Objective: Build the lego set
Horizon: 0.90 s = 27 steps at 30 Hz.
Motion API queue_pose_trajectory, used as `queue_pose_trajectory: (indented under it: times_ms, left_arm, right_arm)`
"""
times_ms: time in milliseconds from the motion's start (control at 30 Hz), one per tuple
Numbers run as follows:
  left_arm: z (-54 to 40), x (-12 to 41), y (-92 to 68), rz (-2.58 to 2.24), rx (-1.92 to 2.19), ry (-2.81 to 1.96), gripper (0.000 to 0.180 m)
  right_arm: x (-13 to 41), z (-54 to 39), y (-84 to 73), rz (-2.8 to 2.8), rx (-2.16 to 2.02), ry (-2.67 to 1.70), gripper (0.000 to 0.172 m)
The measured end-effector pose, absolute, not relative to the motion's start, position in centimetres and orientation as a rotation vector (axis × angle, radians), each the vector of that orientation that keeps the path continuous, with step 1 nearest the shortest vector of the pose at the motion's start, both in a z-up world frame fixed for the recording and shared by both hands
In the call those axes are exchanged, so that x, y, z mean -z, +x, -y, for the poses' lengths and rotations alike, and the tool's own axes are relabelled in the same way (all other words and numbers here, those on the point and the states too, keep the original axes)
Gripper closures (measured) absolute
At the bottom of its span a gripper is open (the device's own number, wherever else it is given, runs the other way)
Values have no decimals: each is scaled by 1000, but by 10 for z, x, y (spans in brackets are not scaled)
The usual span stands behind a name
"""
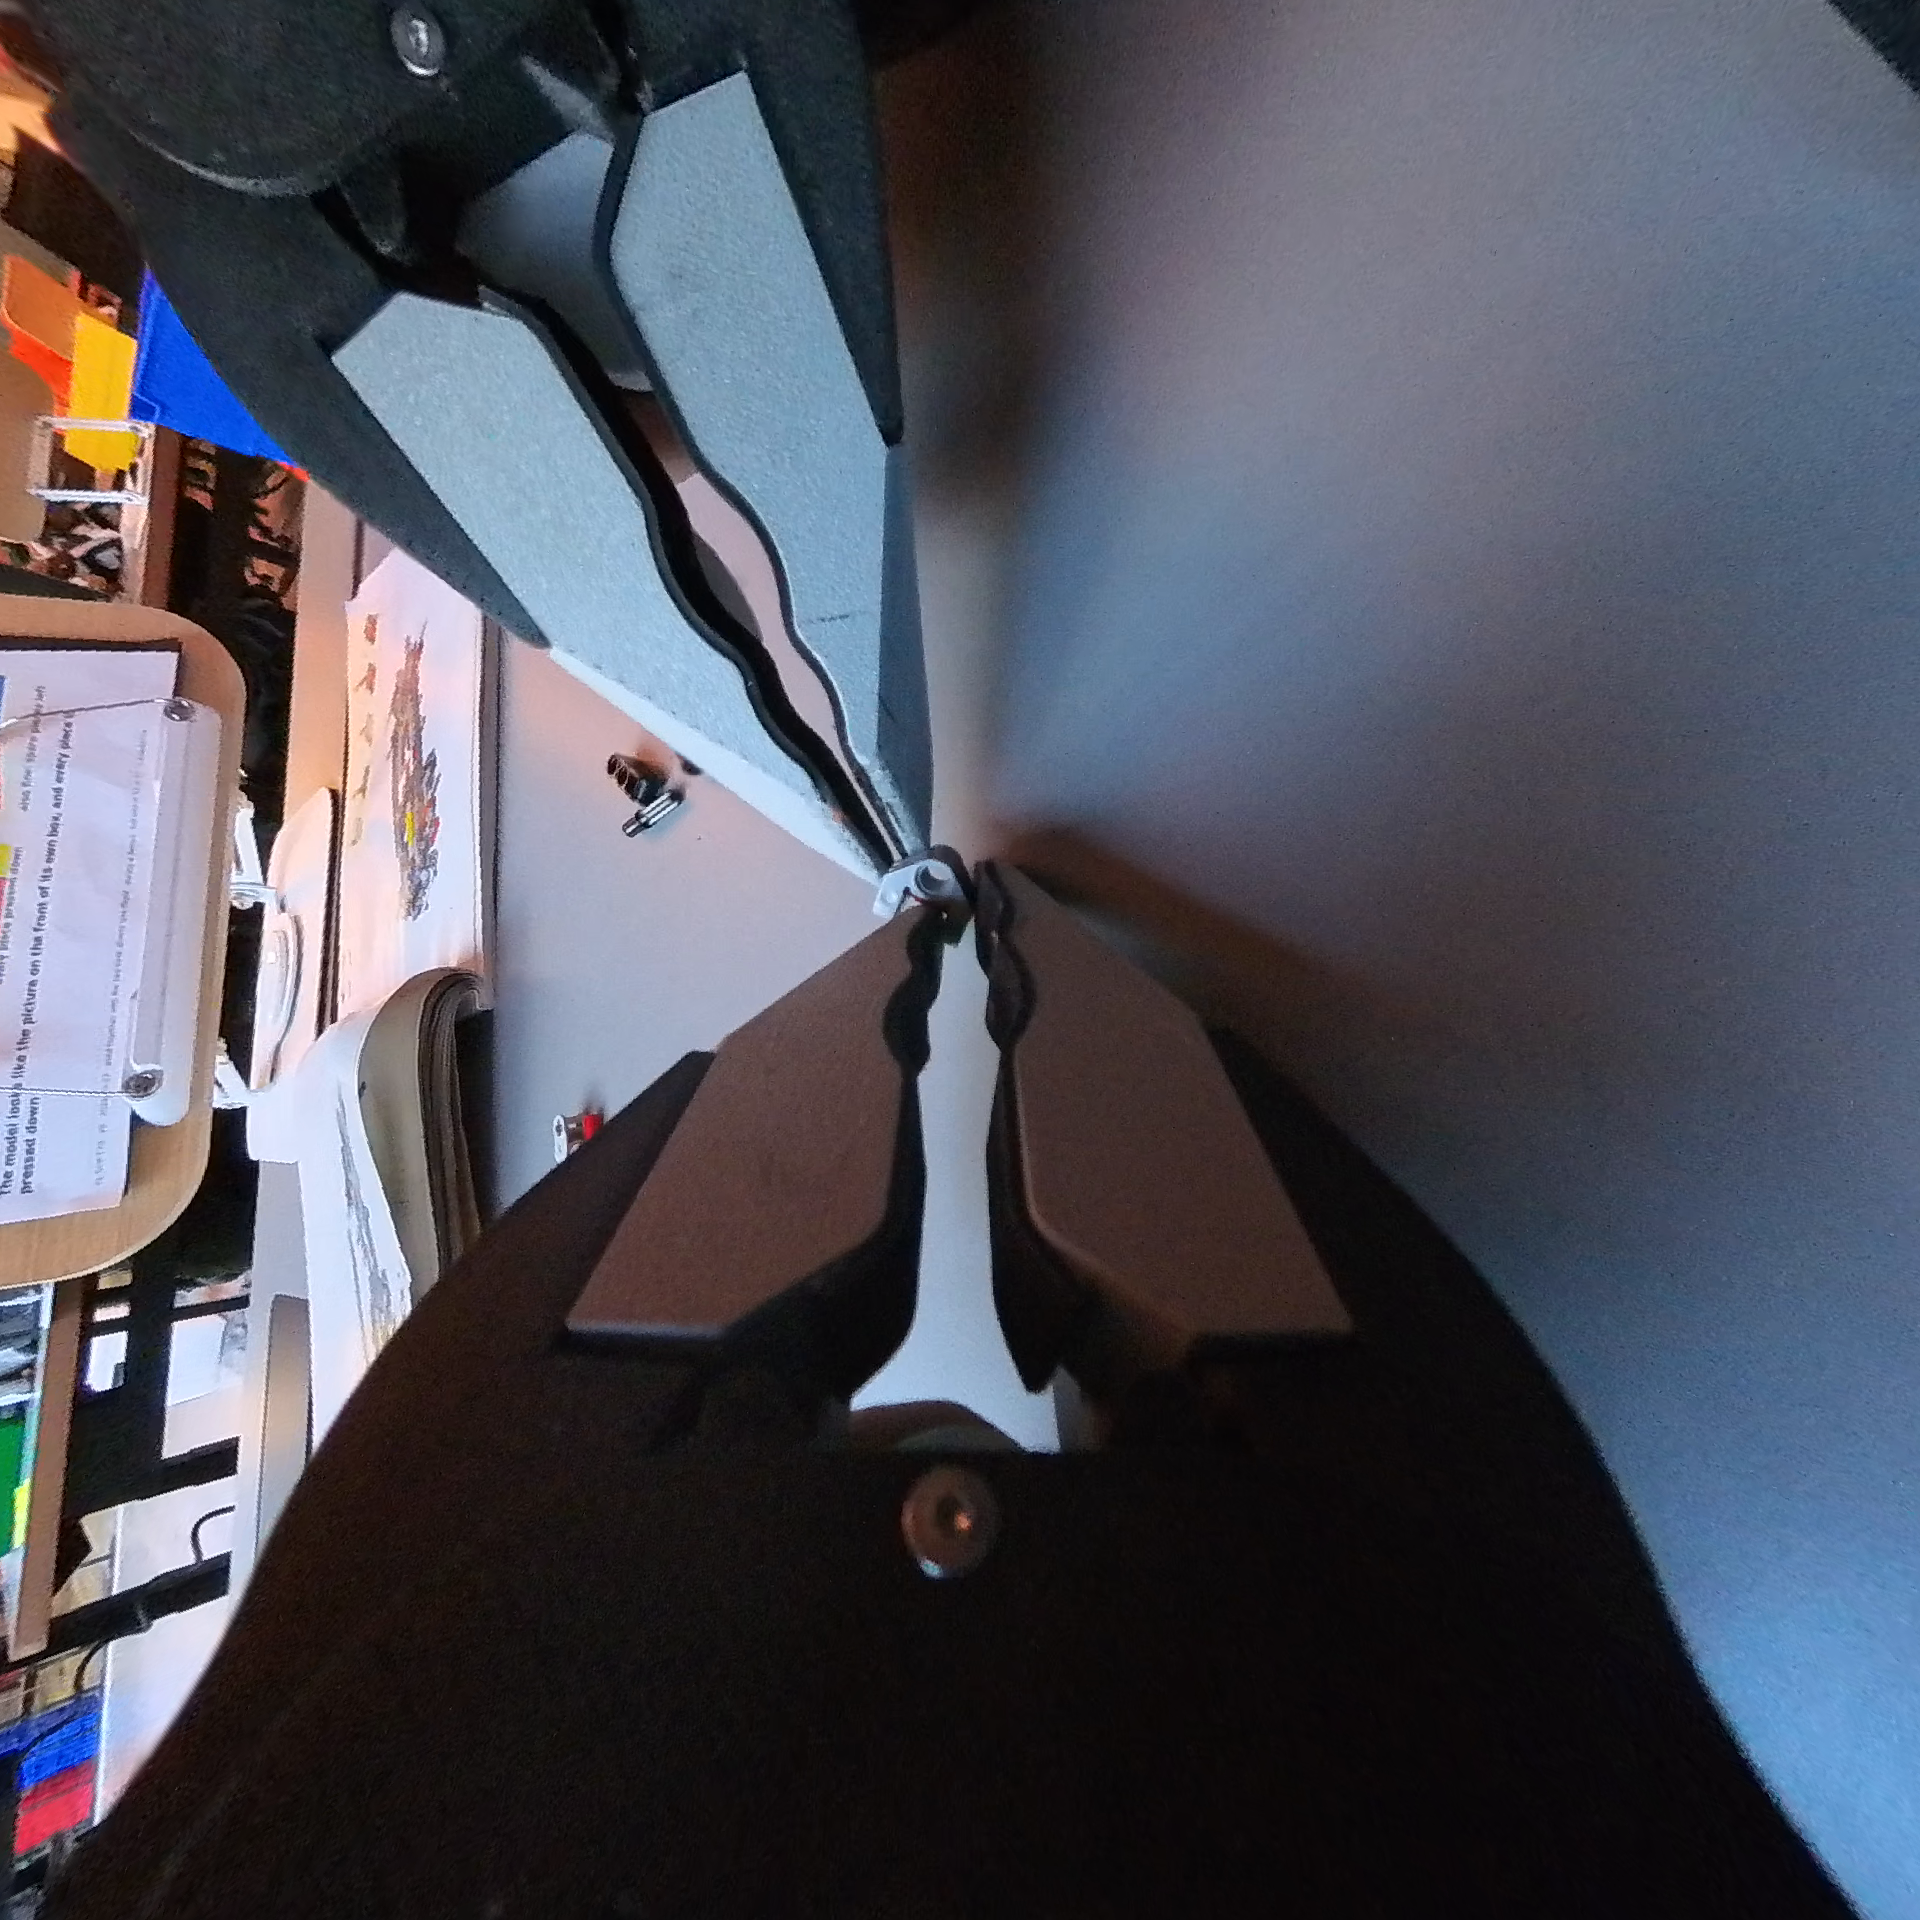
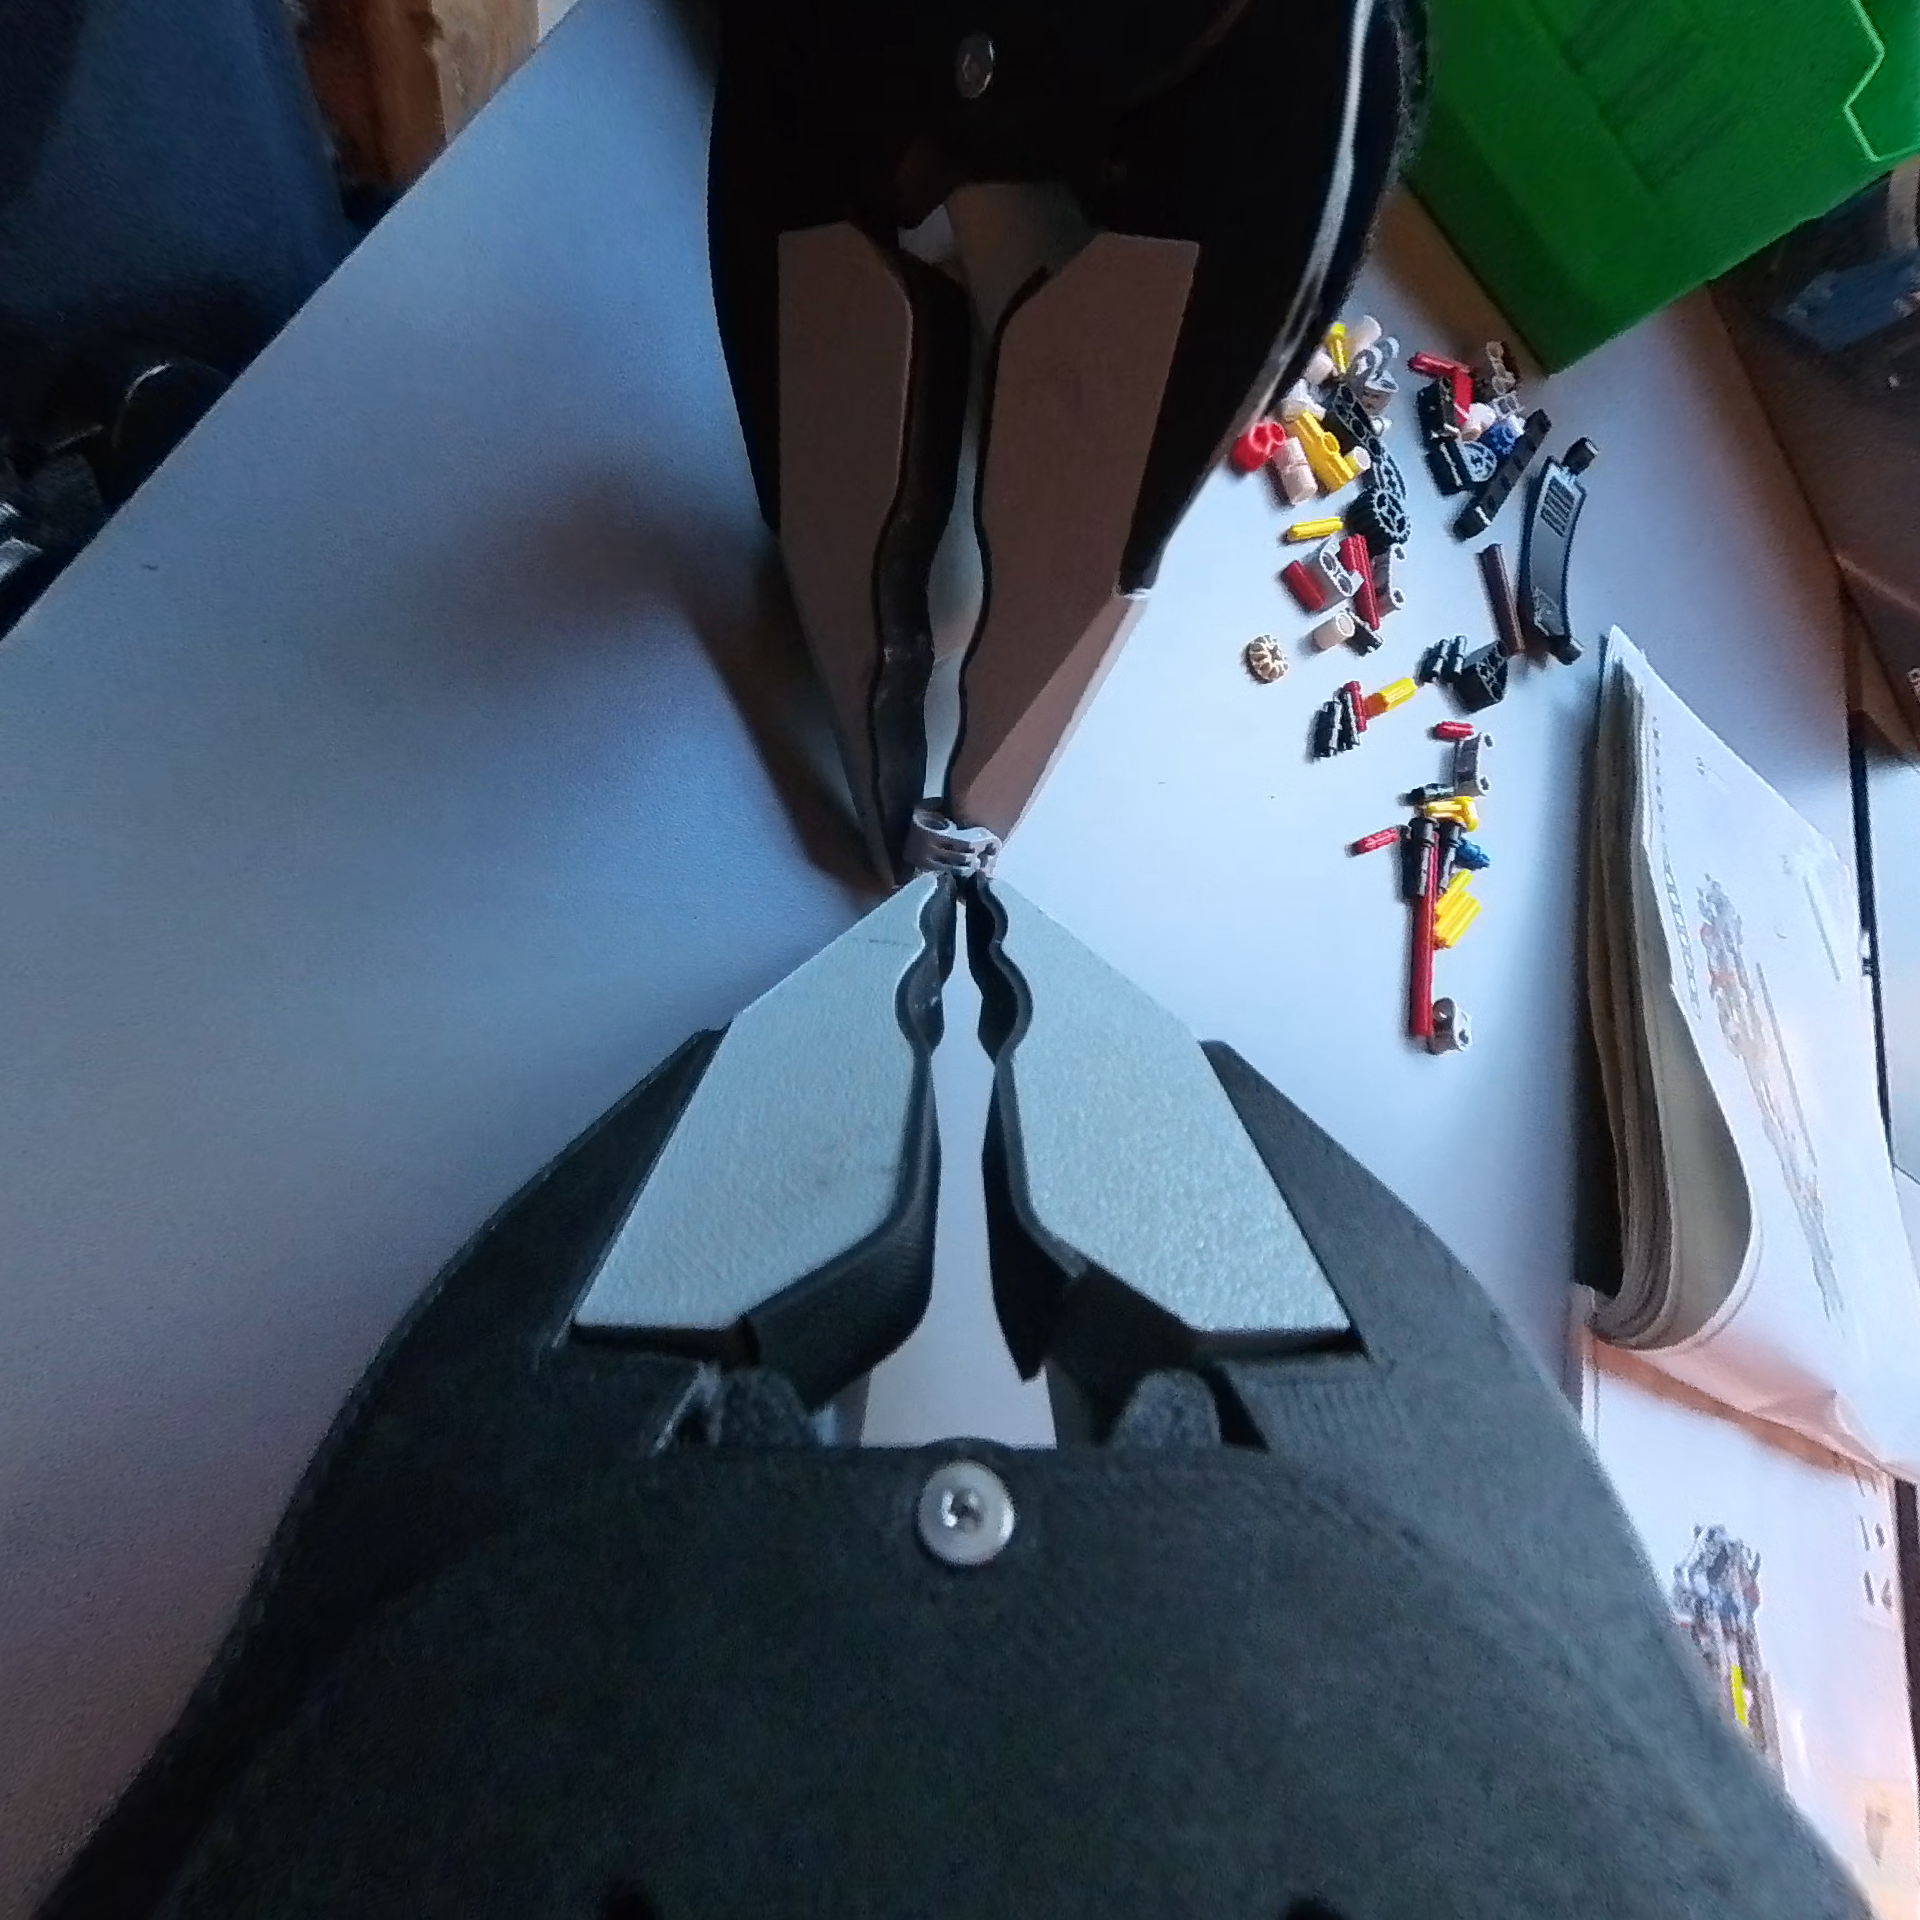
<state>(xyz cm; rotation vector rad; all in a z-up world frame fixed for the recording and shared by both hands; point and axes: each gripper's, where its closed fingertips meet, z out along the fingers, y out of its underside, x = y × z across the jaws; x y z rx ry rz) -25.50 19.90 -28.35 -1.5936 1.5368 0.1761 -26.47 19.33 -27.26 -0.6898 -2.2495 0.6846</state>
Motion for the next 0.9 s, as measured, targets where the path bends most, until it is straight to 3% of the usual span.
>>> queue_pose_trajectory:
  times_ms: [333, 600, 900]
  left_arm:
    - [-194, 285, -251, -1566, -131, -1577, 179]
    - [-222, 279, -270, -1404, -60, -1684, 173]
    - [-247, 198, -309, -1003, 175, -1551, 173]
  right_arm:
    - [275, -190, -261, 2349, -697, -630, 172]
    - [267, -217, -277, 2066, -601, -800, 172]
    - [203, -255, -279, 1648, -648, -911, 172]
